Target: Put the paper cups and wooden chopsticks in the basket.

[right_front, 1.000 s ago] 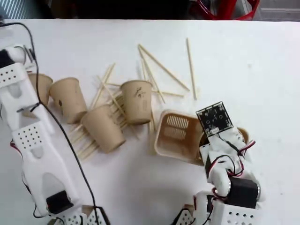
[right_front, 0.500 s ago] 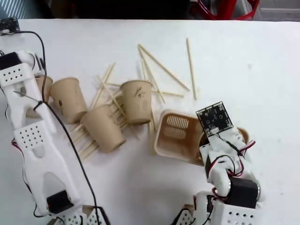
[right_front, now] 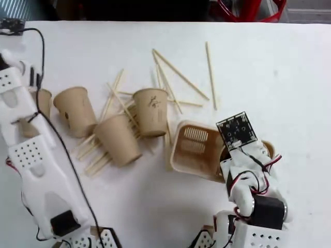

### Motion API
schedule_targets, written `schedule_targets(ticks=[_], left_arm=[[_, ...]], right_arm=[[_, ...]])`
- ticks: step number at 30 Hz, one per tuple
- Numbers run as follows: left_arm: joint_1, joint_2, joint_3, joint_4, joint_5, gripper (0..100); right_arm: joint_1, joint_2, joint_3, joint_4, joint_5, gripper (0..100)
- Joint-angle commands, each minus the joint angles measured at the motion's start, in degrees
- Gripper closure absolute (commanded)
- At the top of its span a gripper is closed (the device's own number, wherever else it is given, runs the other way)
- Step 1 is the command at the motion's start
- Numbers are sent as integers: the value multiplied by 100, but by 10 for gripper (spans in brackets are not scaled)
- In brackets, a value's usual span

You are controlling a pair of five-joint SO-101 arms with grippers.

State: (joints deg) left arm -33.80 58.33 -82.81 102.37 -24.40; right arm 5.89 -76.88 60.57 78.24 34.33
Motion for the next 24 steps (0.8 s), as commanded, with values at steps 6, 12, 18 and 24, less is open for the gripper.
schedule_targets(ticks=[6,12,18,24], left_arm=[[-84,-2563,3464,9,-1108,828],[-321,-3749,4712,-9,-1301,828],[-752,-3952,6321,-1002,-1345,828],[-857,-3987,7771,-1916,-1776,828]], right_arm=[[31,13,273,-84,35,925],[66,13,281,-84,35,925],[66,13,281,-84,35,925],[66,13,281,-84,35,925]])
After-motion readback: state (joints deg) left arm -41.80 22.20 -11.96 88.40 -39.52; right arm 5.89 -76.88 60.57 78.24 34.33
